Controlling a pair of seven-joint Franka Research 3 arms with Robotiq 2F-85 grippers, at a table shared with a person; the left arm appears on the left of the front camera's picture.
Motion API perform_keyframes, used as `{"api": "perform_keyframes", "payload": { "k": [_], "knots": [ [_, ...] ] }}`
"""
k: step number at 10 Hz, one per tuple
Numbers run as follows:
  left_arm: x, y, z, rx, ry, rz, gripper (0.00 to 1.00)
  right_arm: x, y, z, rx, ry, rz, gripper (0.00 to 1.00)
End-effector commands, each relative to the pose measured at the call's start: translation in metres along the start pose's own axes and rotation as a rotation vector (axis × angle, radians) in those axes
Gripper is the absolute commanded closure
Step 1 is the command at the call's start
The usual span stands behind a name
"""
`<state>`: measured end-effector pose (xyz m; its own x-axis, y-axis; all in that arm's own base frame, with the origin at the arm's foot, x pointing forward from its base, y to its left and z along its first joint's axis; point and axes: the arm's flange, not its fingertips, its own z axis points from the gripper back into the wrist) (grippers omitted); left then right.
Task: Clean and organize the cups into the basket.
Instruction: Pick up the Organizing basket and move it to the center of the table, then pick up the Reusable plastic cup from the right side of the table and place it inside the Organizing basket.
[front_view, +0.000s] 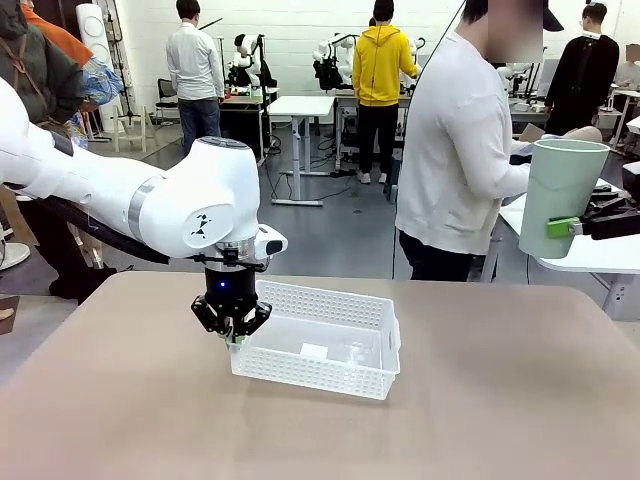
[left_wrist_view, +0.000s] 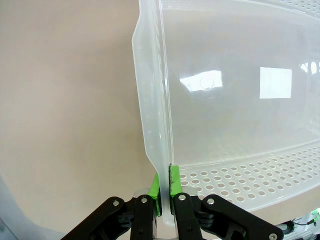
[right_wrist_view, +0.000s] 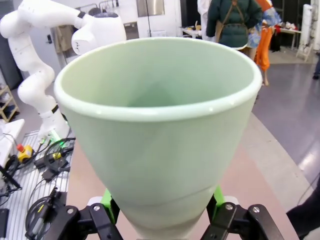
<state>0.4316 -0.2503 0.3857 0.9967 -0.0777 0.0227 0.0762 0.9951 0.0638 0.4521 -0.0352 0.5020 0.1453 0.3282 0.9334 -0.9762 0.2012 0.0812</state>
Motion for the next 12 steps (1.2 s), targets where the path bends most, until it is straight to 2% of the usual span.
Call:
{"api": "perform_keyframes", "payload": {
  "k": [1, 3, 5, 6, 8, 10, 12],
  "knots": [
    [-0.001, 0.000, 0.002, 0.014, -0.007, -0.005, 1.00, 0.050, 0.004, -0.039, 0.058, 0.126, 0.030, 0.19],
    [-0.001, 0.000, 0.002, 0.014, -0.007, -0.005, 1.00, 0.093, -0.010, -0.120, 0.057, 0.326, 0.001, 0.19],
    [-0.001, 0.000, 0.002, 0.014, -0.007, -0.005, 1.00, 0.104, -0.014, -0.196, 0.060, 0.514, 0.010, 0.19],
    [-0.001, 0.000, 0.002, 0.014, -0.007, -0.005, 1.00, 0.099, -0.012, -0.230, 0.079, 0.610, 0.014, 0.19],
    [-0.001, 0.000, 0.002, 0.014, -0.007, -0.005, 1.00, 0.086, -0.007, -0.274, 0.118, 0.735, 0.024, 0.19],
    [-0.001, 0.000, 0.002, 0.014, -0.007, -0.005, 1.00, 0.068, -0.008, -0.307, 0.148, 0.832, 0.061, 0.19],
    [-0.001, 0.000, 0.002, 0.014, -0.007, -0.005, 1.00, 0.056, -0.008, -0.330, 0.166, 0.870, 0.095, 0.19]
  ]
}}
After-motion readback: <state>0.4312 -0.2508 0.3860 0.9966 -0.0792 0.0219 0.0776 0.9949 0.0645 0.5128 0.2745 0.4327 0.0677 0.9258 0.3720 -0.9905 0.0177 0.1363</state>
